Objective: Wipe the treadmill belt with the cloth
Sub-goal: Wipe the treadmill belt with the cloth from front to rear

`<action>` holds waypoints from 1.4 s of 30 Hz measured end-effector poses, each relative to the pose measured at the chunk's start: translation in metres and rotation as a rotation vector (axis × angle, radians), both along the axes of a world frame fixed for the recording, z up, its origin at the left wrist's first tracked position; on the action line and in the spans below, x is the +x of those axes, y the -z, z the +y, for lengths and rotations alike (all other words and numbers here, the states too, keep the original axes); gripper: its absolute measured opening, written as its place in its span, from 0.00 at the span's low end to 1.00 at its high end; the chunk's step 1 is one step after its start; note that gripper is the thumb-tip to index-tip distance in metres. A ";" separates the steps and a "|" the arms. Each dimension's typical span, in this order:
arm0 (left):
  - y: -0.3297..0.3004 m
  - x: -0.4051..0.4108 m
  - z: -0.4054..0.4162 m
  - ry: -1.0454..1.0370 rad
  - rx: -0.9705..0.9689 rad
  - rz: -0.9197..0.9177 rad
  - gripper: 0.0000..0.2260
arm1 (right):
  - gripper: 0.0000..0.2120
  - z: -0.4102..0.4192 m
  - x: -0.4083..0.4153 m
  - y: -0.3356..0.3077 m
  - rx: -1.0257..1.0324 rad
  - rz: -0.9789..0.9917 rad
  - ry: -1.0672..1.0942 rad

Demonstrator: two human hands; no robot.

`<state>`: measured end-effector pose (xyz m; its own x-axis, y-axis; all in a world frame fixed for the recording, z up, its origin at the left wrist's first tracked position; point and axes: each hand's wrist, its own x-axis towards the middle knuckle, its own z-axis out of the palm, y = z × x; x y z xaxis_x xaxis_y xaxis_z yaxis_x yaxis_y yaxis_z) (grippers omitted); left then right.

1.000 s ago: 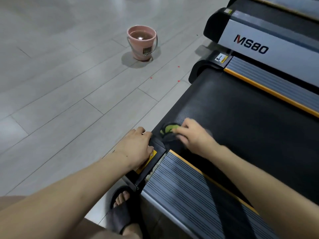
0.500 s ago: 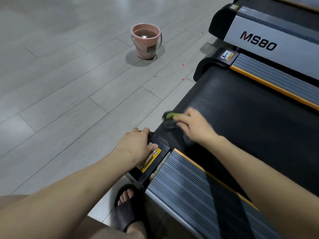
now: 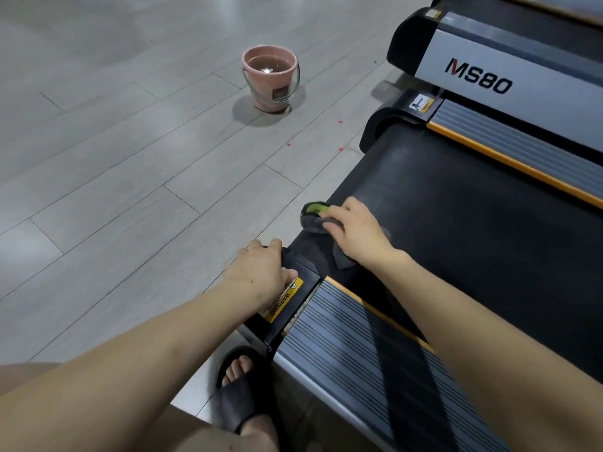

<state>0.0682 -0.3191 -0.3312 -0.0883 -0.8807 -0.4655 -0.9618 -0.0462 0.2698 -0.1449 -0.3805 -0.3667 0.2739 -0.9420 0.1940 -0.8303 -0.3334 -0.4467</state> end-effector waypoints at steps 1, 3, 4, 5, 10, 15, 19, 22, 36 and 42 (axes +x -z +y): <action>0.000 0.000 0.000 -0.001 -0.002 -0.002 0.24 | 0.11 0.000 0.004 0.002 0.008 -0.041 0.035; 0.000 0.000 0.000 0.004 -0.006 -0.008 0.24 | 0.11 0.018 -0.005 0.002 0.037 -0.055 -0.011; -0.001 0.000 0.000 0.004 -0.010 -0.009 0.24 | 0.11 0.034 -0.017 0.001 0.062 -0.040 -0.061; -0.001 0.000 0.000 0.003 -0.012 -0.010 0.24 | 0.11 0.053 -0.032 -0.001 0.071 -0.029 -0.108; -0.003 -0.008 0.002 0.031 -0.025 0.005 0.24 | 0.10 0.120 -0.084 -0.005 0.115 -0.029 -0.142; -0.005 -0.014 0.004 0.038 -0.019 -0.020 0.23 | 0.08 0.070 -0.030 0.002 0.092 -0.099 -0.032; -0.009 -0.028 0.004 0.074 -0.017 -0.061 0.25 | 0.10 0.100 -0.054 -0.005 0.171 -0.081 -0.063; -0.011 -0.042 0.010 0.102 -0.025 -0.062 0.24 | 0.10 0.147 -0.105 -0.009 0.190 -0.053 -0.046; -0.010 -0.071 0.010 0.158 -0.111 -0.126 0.24 | 0.09 0.161 -0.124 -0.008 0.228 -0.070 -0.036; -0.011 -0.107 0.018 0.346 -0.188 0.012 0.20 | 0.08 0.194 -0.179 -0.004 0.081 0.014 -0.032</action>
<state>-0.0387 -0.3016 -0.3204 -0.3994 -0.8675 -0.2964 -0.9086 0.3317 0.2536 -0.3234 -0.1865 -0.3627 0.3066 -0.9451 0.1131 -0.8262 -0.3232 -0.4615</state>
